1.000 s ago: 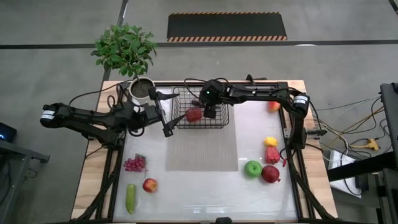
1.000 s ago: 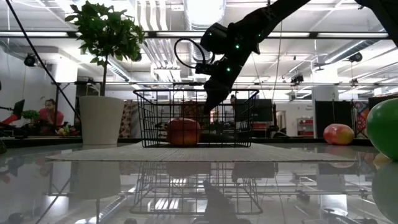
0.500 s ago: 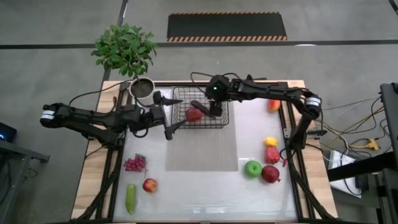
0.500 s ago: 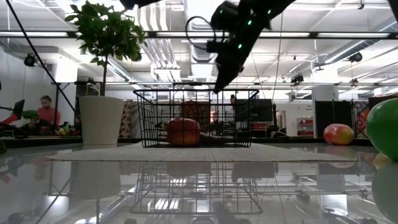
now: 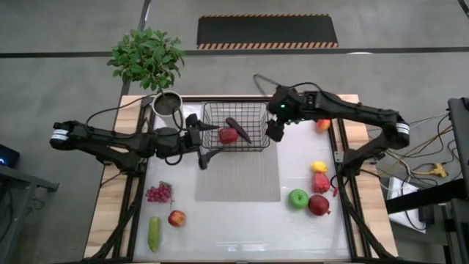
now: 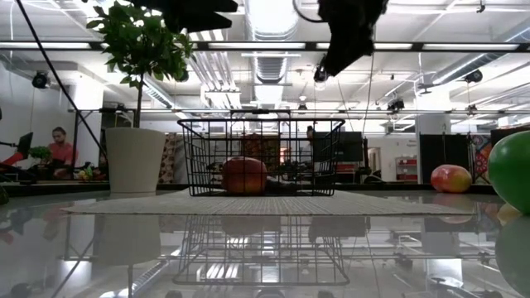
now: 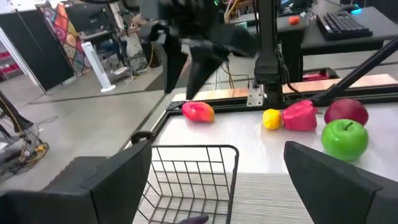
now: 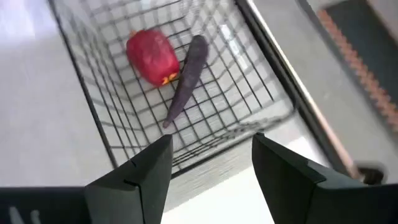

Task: Build produce basket
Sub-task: Put the mango into the wire basket

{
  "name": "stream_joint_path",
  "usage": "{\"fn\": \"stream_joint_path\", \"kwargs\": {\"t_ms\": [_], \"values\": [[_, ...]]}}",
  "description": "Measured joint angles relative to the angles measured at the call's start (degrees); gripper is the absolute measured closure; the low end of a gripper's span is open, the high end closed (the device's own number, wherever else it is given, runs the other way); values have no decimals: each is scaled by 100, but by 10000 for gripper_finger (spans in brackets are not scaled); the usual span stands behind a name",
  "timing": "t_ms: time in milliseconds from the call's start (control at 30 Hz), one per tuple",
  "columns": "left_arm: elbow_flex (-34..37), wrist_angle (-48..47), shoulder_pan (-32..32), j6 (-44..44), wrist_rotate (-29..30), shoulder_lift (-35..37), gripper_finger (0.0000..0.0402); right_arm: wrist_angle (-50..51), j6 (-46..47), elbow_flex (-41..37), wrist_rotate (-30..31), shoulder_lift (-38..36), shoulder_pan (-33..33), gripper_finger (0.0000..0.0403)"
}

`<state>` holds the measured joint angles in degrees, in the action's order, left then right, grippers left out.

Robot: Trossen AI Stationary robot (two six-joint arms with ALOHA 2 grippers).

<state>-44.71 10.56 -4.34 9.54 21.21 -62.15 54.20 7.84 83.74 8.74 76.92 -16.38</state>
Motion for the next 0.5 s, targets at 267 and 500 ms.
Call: {"fn": "stream_joint_path", "kwargs": {"t_ms": [267, 500], "values": [[-4, 144, 0, 180, 0, -68, 54, 598, 1055, -2, 791, -342, -87, 197], [-17, 303, 0, 311, 2, -38, 54, 881, 1211, -7, 1724, -217, -586, 162]]}}
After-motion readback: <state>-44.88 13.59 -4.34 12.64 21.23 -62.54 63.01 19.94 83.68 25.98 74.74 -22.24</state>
